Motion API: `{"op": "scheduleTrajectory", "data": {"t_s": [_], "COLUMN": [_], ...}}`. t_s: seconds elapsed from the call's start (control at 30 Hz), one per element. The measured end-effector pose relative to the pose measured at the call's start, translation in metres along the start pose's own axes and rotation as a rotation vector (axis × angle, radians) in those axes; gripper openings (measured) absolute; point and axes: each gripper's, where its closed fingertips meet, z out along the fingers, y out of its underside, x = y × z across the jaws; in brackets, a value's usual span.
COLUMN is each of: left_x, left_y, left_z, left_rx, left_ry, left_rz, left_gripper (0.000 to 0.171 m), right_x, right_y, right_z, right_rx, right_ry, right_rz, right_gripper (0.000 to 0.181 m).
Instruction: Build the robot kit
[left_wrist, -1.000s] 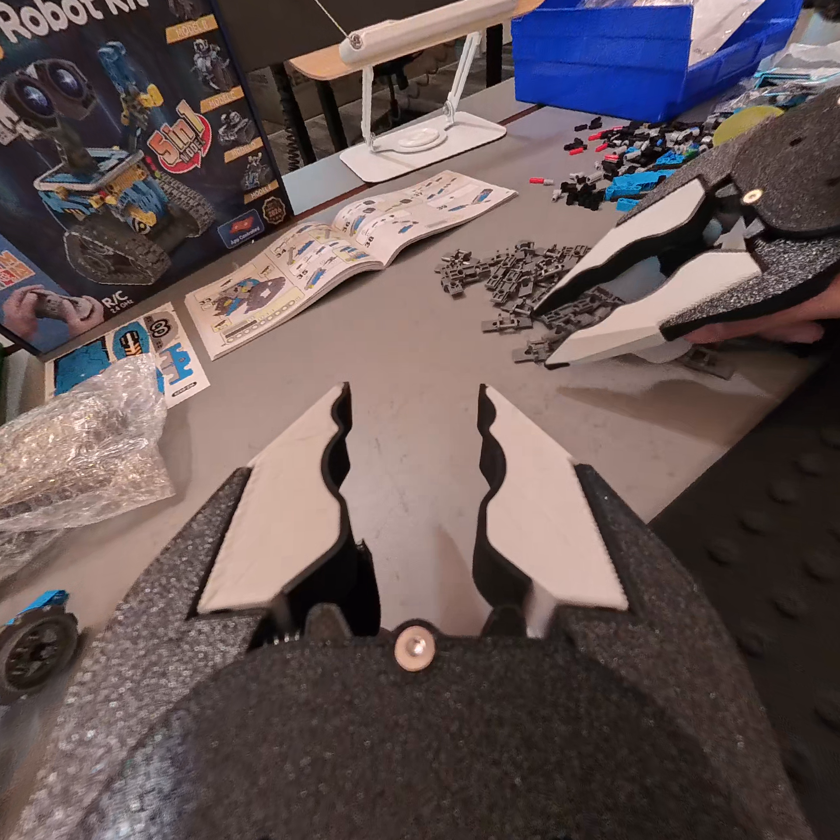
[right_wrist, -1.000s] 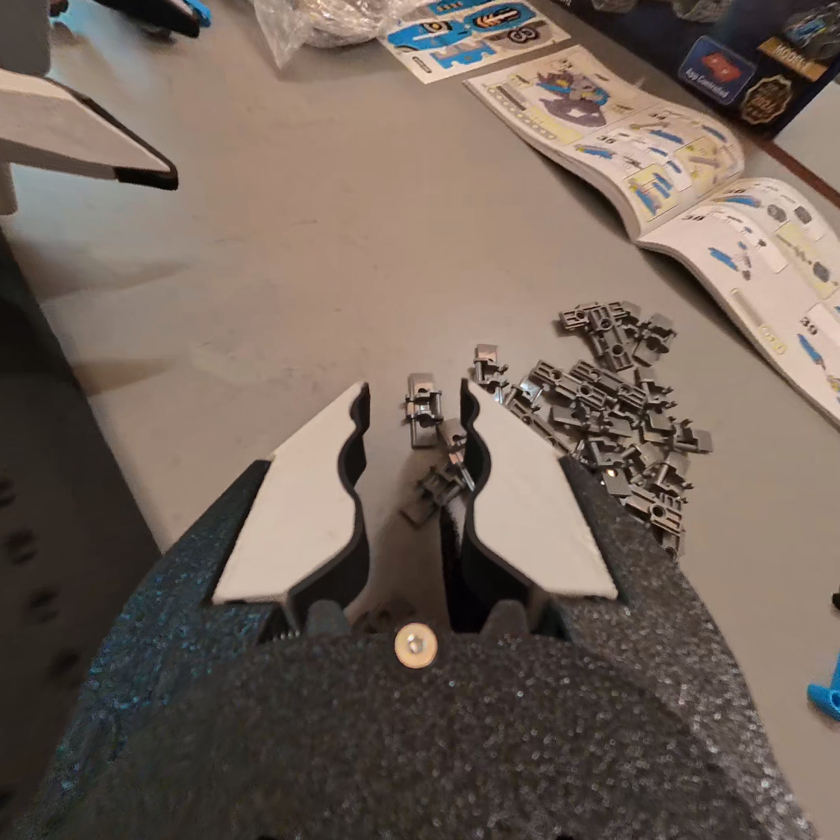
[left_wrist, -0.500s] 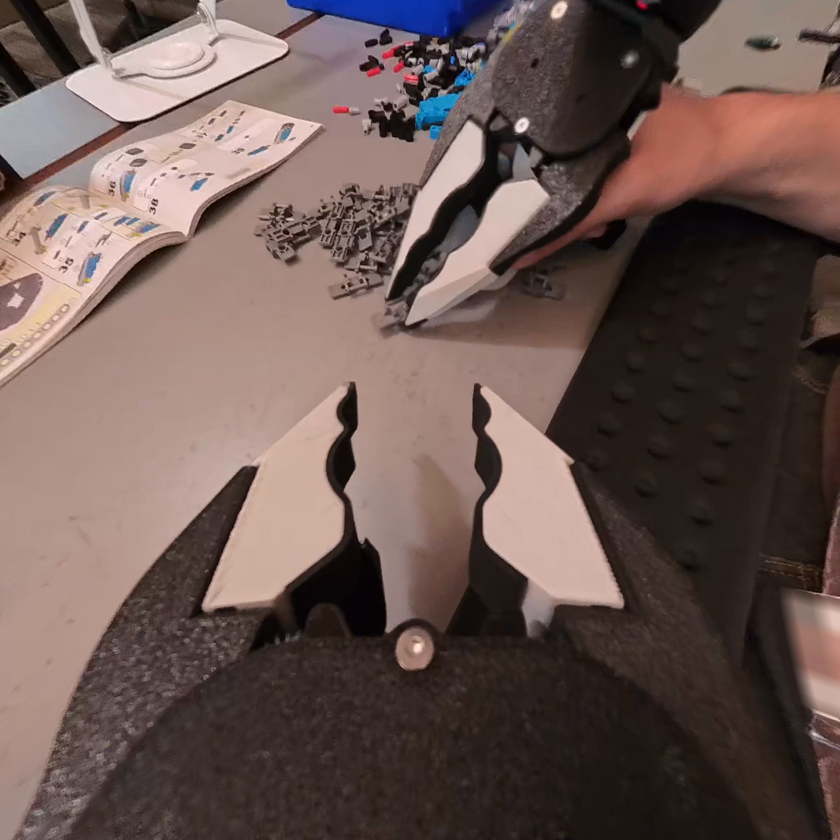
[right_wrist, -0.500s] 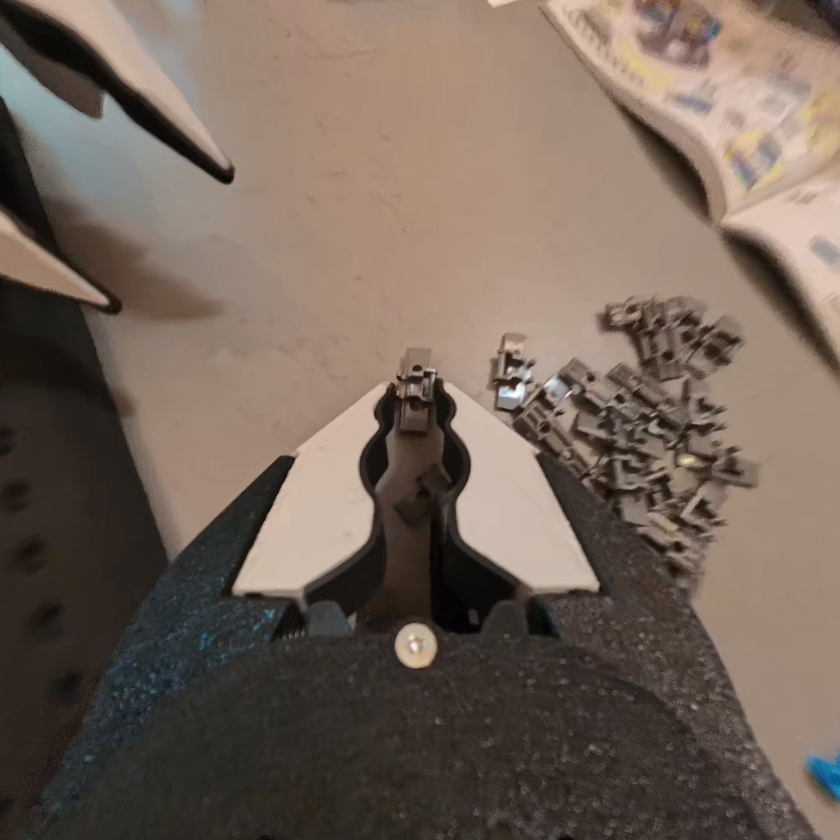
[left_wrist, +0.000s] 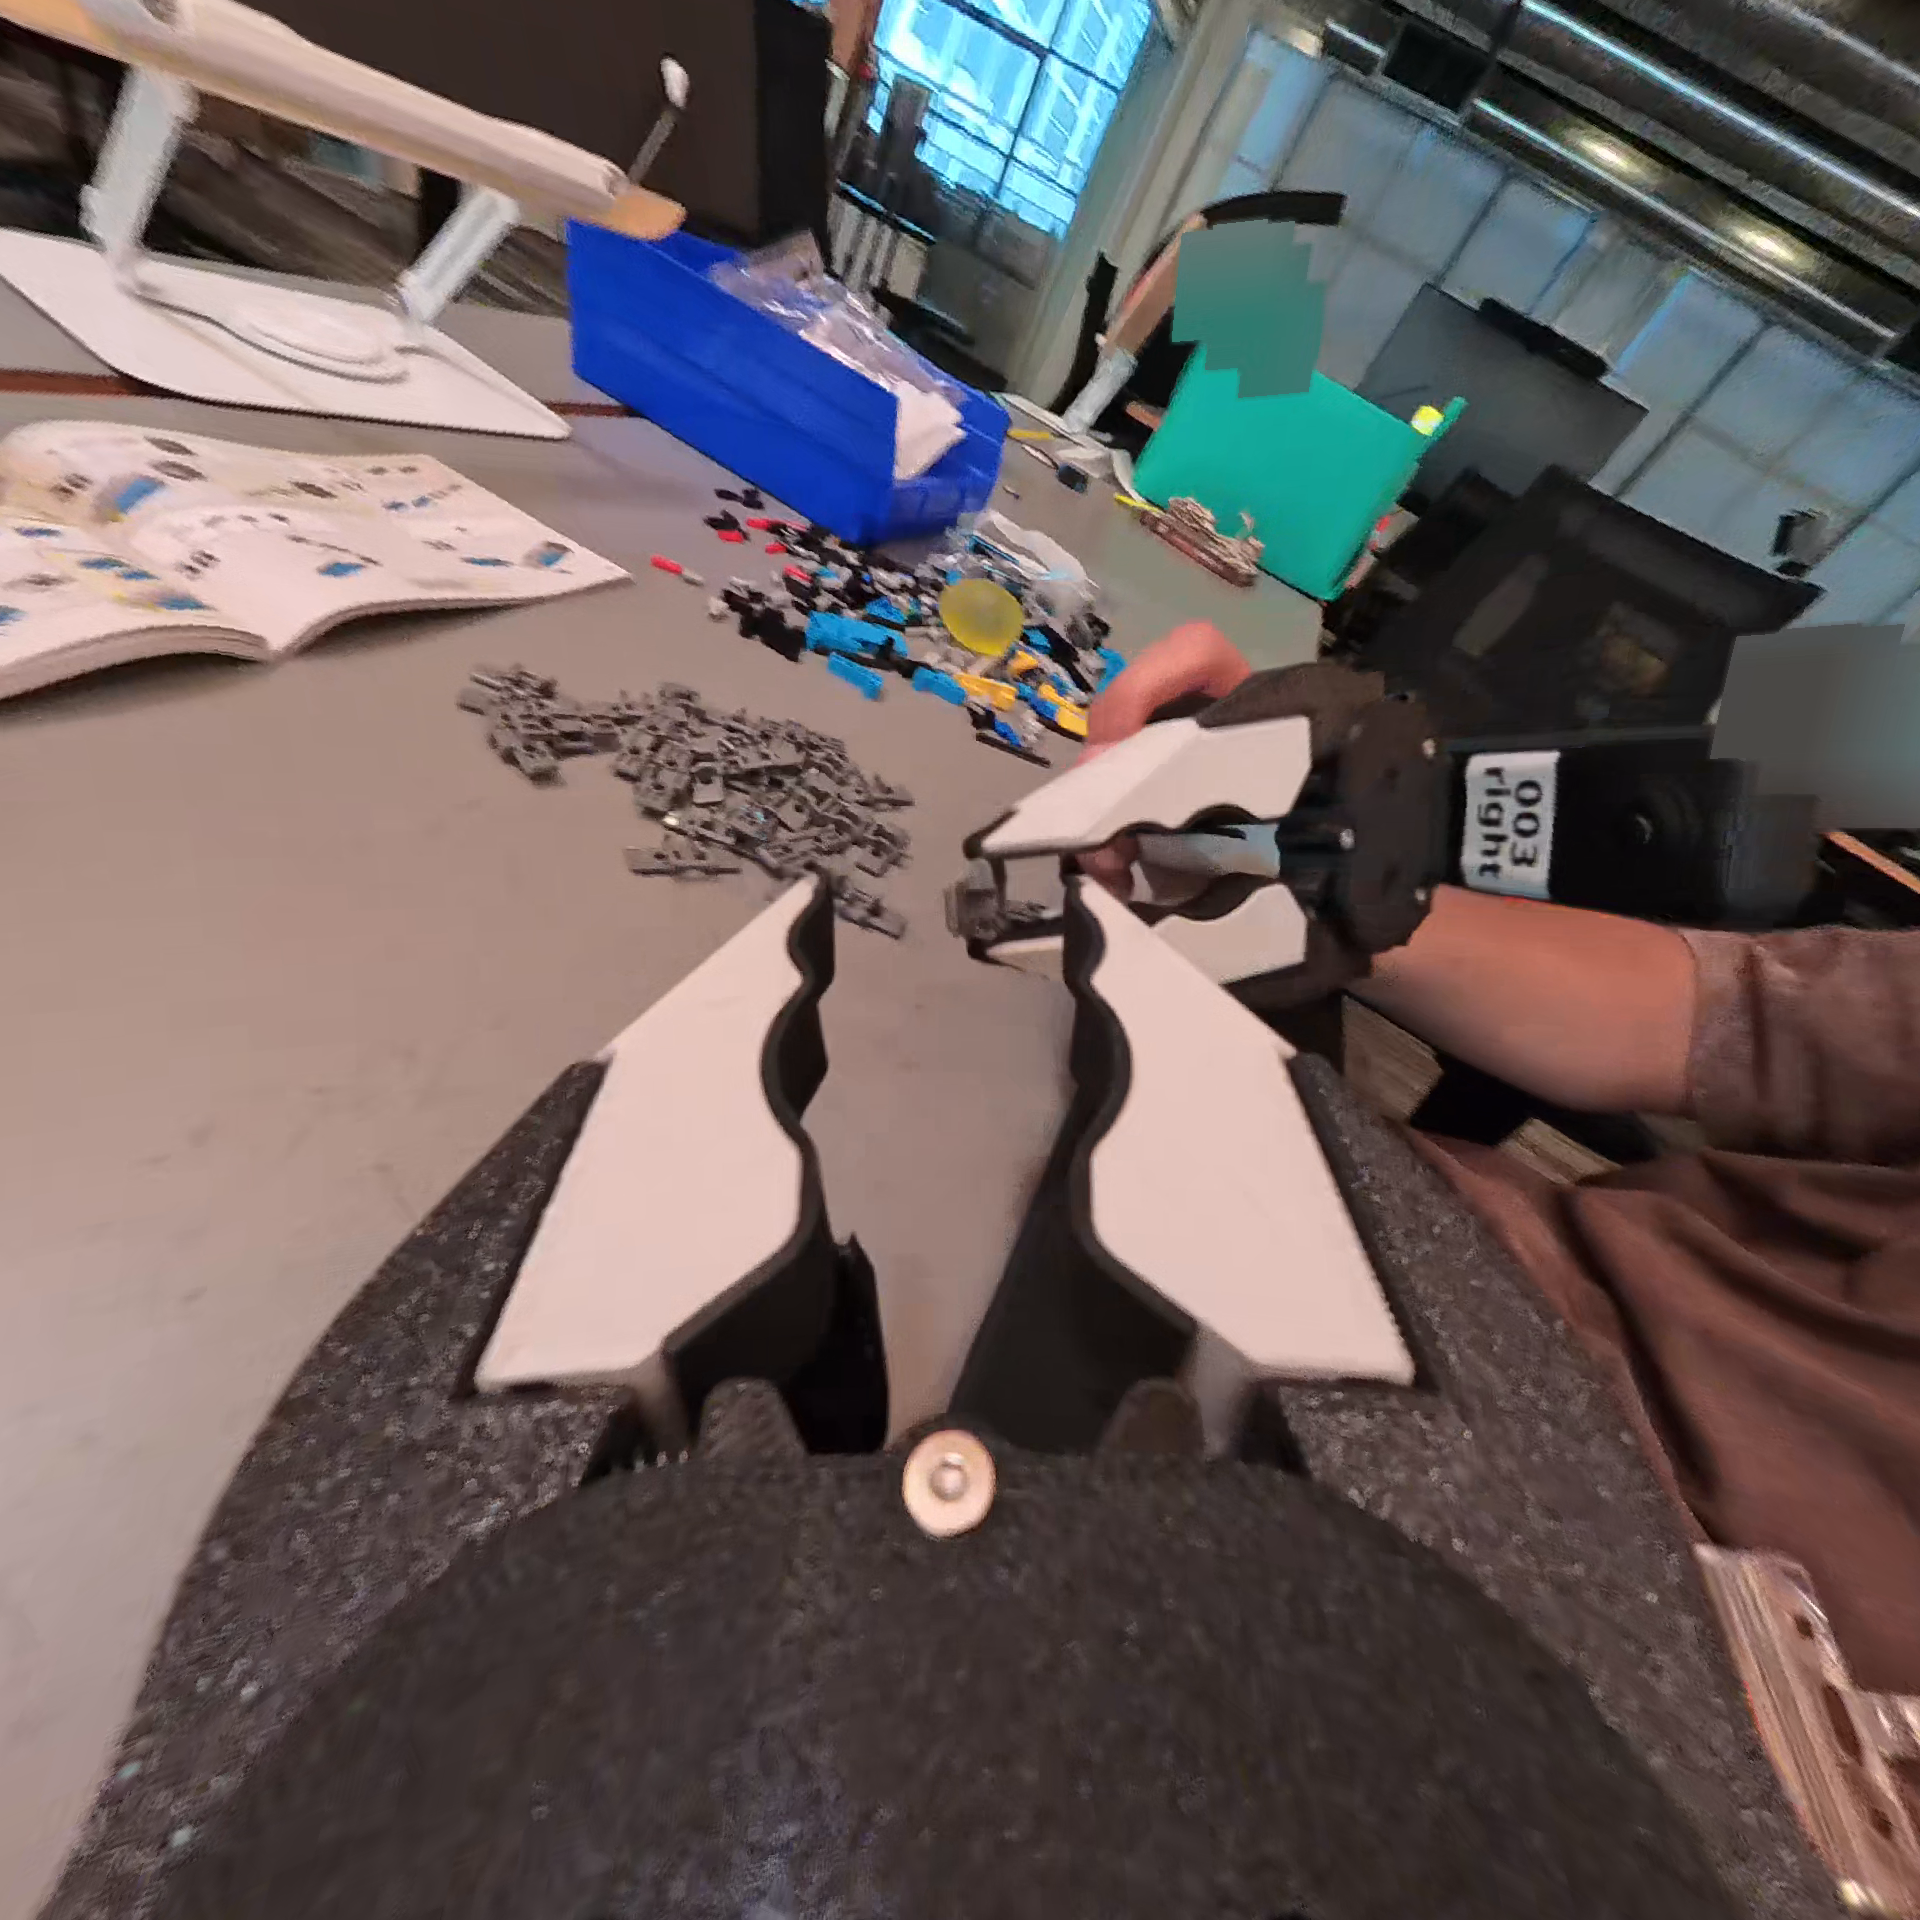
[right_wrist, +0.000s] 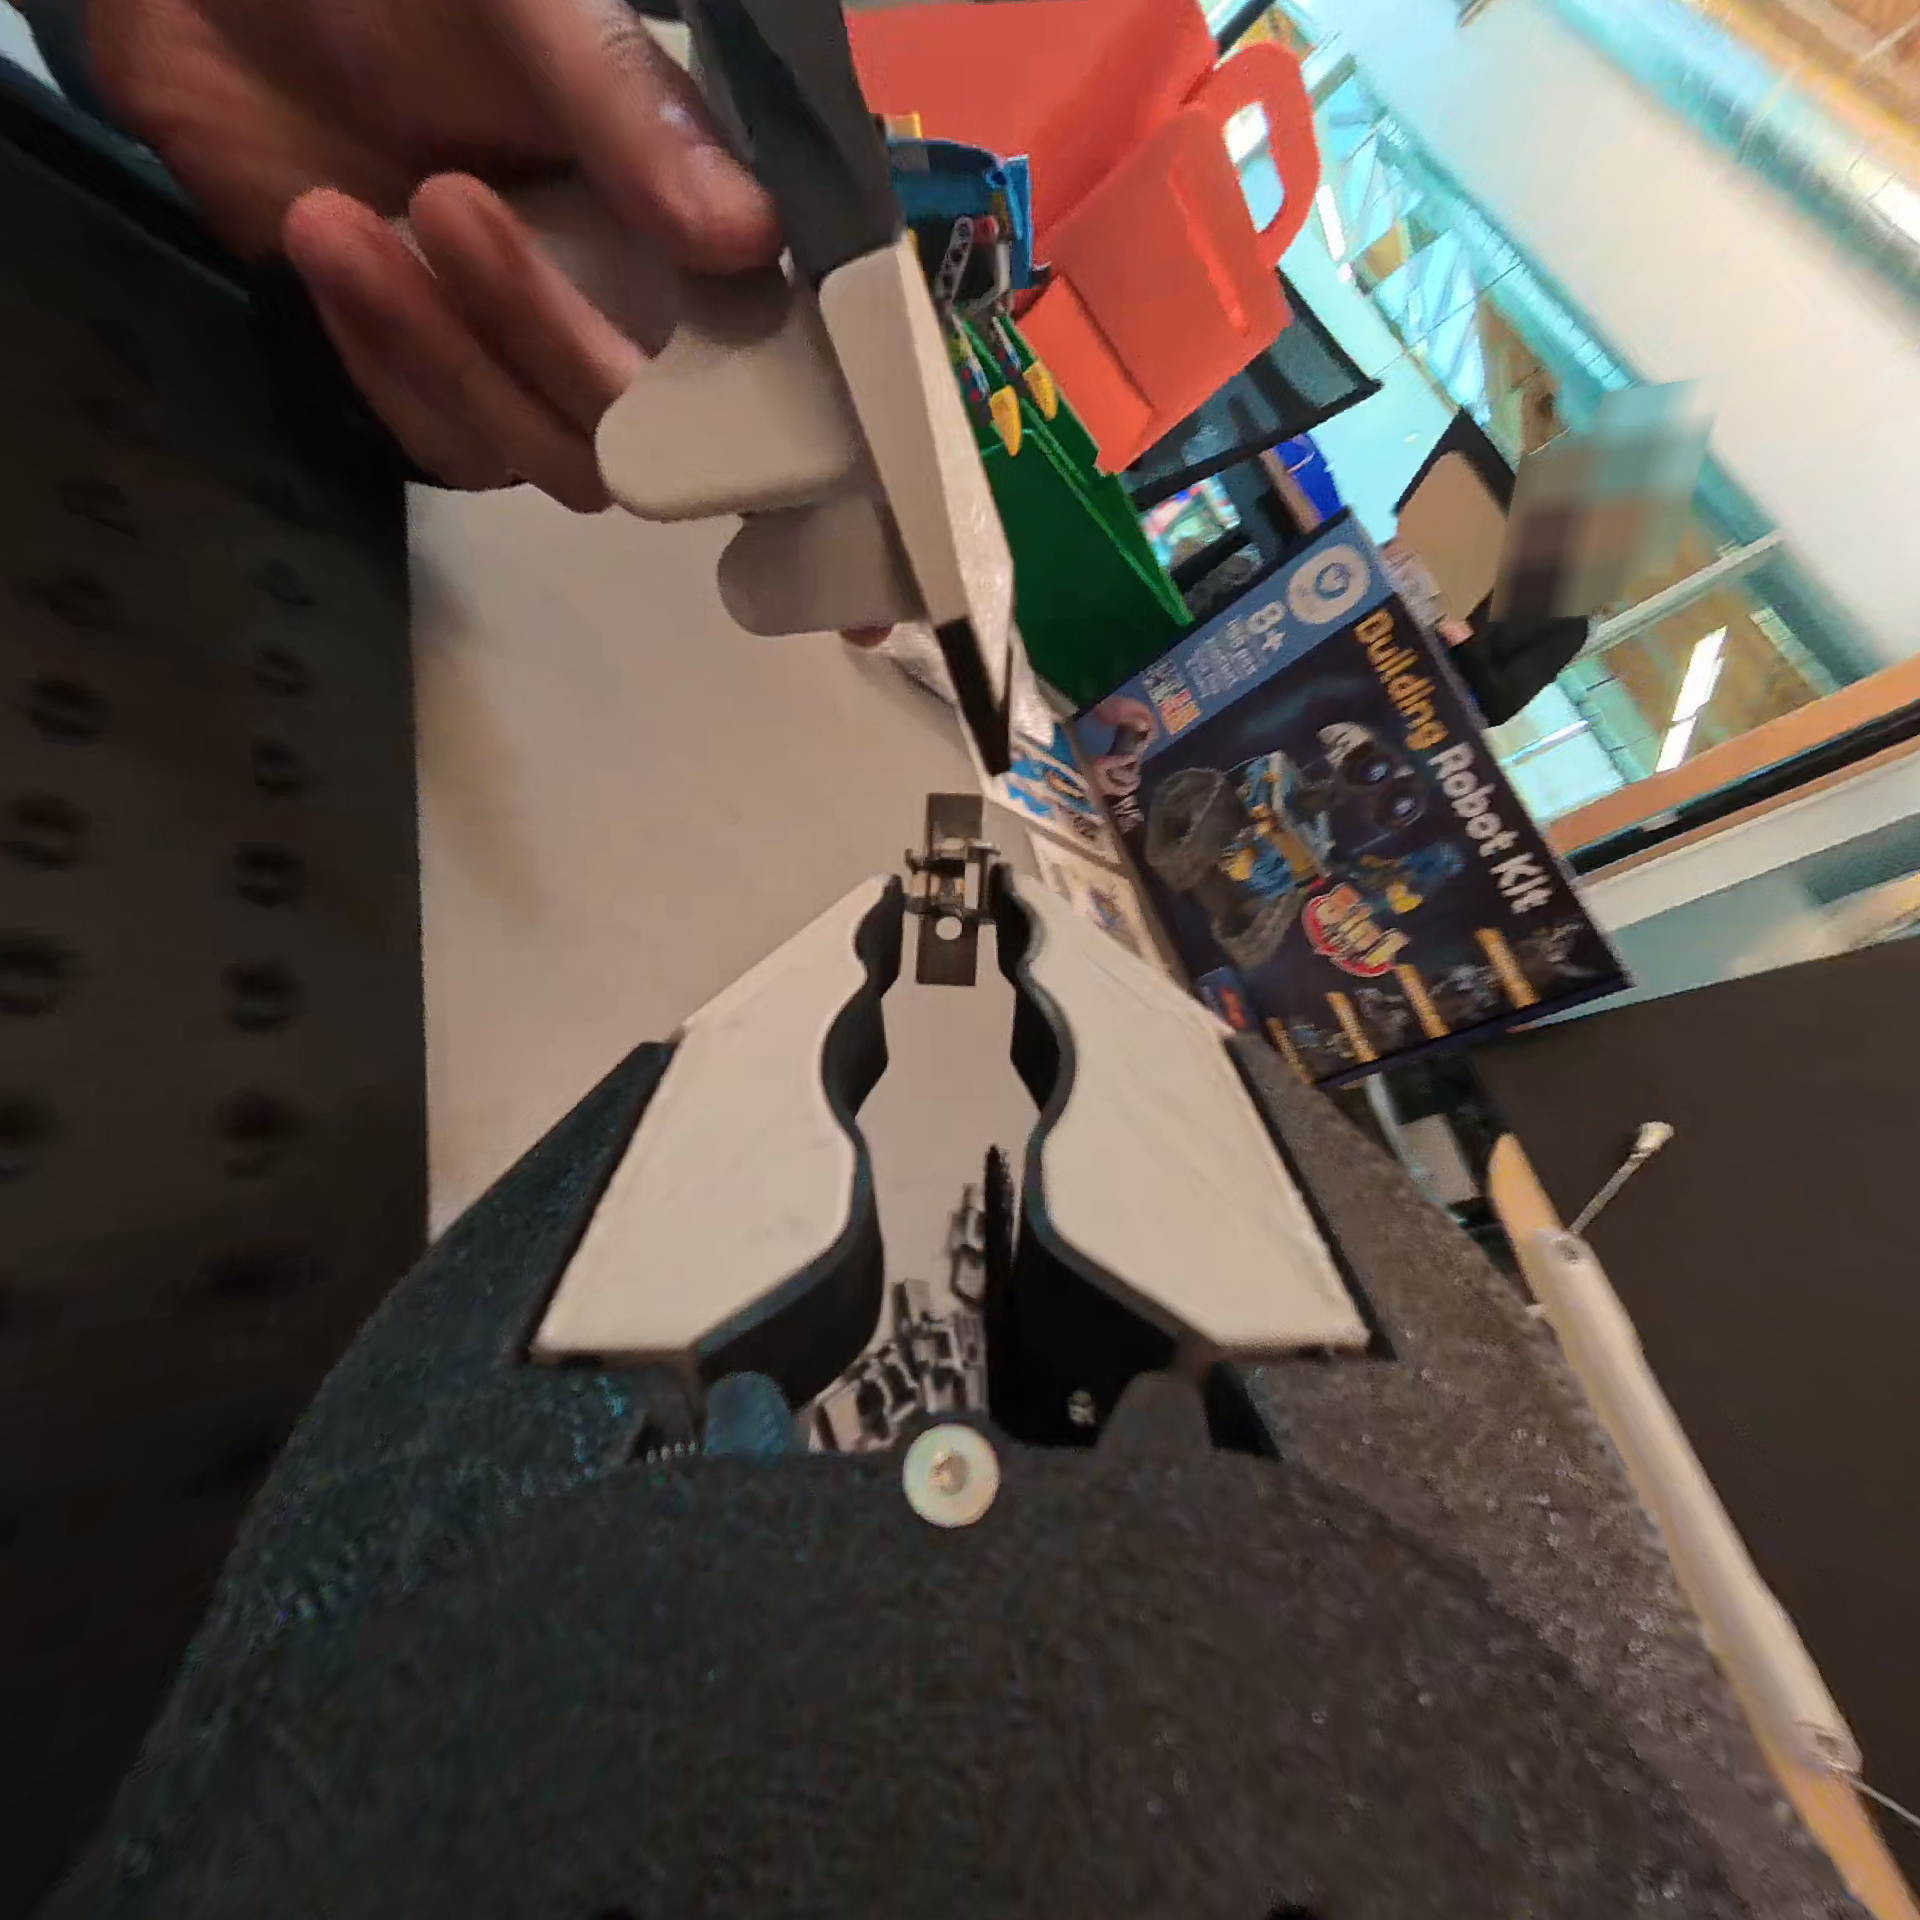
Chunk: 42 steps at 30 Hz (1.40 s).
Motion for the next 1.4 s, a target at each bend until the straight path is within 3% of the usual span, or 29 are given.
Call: {"op": "scheduleTrajectory", "data": {"t_s": [0.17, 0.33, 0.43, 0.53, 0.6, 0.7, 0.93, 1.03, 1.17, 1.23, 1.3, 1.4], "left_x": [0.008, 0.024, 0.032, 0.025, 0.029, 0.026, 0.025, 0.027, 0.025, 0.022, 0.022, 0.024], "left_y": [0.008, 0.002, 0.005, 0.001, -0.001, -0.003, -0.012, -0.013, -0.014, -0.016, -0.016, -0.018], "left_z": [0.007, 0.013, 0.019, 0.023, 0.024, 0.026, 0.019, 0.014, 0.015, 0.015, 0.015, 0.012], "left_rx": [-0.055, -0.01, -0.025, -0.002, 0.014, 0.023, 0.102, 0.116, 0.12, 0.132, 0.138, 0.158], "left_ry": [0.06, 0.14, 0.174, 0.157, 0.191, 0.134, 0.091, 0.137, 0.136, 0.113, 0.11, 0.081], "left_rz": [0.003, -0.007, -0.007, -0.051, -0.065, 0.004, 0.136, 0.104, 0.095, 0.09, 0.099, 0.152], "left_gripper": [0.039, 0.028, 0.009, 0.018, 0.008, 0.007, 0.007, 0.007, 0.007, 0.008, 0.008, 0.007], "right_x": [0.005, 0.005, 0.006, 0.015, 0.018, 0.02, 0.026, 0.019, 0.012, 0.007, 0.001, 0.022], "right_y": [-0.011, -0.025, -0.026, -0.022, -0.02, -0.017, -0.012, -0.01, -0.01, -0.012, -0.015, -0.001], "right_z": [-0.008, -0.012, -0.011, -0.013, -0.014, -0.013, -0.016, -0.014, -0.01, -0.01, -0.009, -0.01], "right_rx": [0.038, 0.085, 0.072, 0.055, 0.046, 0.024, 0.085, 0.093, 0.057, 0.068, 0.072, 0.041], "right_ry": [0.067, 0.09, 0.121, 0.153, 0.162, 0.18, 0.09, 0.006, 0.034, 0.008, -0.022, 0.082], "right_rz": [-0.025, 0.001, -0.007, 0.042, 0.062, 0.081, 0.389, 0.457, 0.356, 0.341, 0.326, 0.373], "right_gripper": [0.017, 0.017, 0.017, 0.017, 0.017, 0.018, 0.023, 0.031, 0.024, 0.004, 0.002, 0.001]}}
